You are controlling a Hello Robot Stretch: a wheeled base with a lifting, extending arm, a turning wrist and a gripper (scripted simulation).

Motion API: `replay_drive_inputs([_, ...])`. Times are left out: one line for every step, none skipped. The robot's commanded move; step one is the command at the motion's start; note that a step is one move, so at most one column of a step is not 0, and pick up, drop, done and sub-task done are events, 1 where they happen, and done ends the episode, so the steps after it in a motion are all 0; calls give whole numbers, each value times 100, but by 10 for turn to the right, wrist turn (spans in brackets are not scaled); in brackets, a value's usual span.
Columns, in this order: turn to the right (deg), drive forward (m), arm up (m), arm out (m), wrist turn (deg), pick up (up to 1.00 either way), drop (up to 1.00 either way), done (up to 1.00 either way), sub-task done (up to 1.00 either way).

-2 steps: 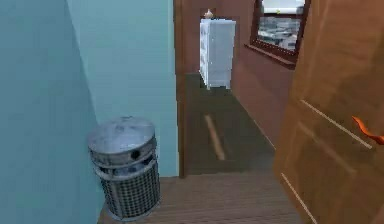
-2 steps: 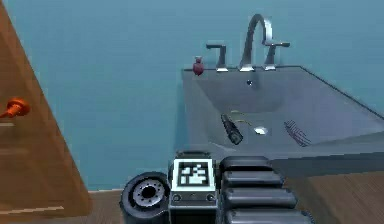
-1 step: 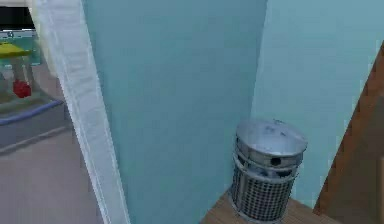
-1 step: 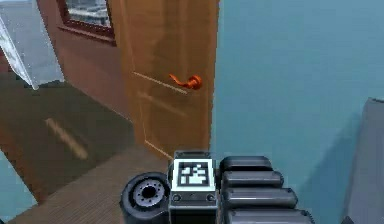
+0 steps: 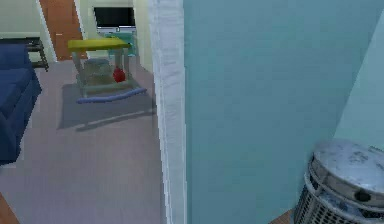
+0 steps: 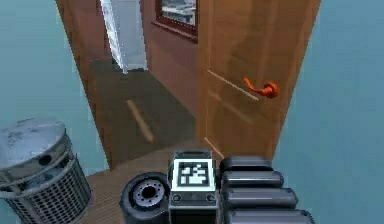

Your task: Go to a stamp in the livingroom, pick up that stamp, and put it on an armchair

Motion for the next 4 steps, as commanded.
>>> replay_drive_inputs([0,25,0,0,0,0,0,0,0])
replay_drive_inputs([450,0,0,0,0,0,0,0,0])
replay_drive_inputs([450,0,0,0,0,0,0,0,0])
replay_drive_inputs([0,100,0,0,0,0,0,0,0])
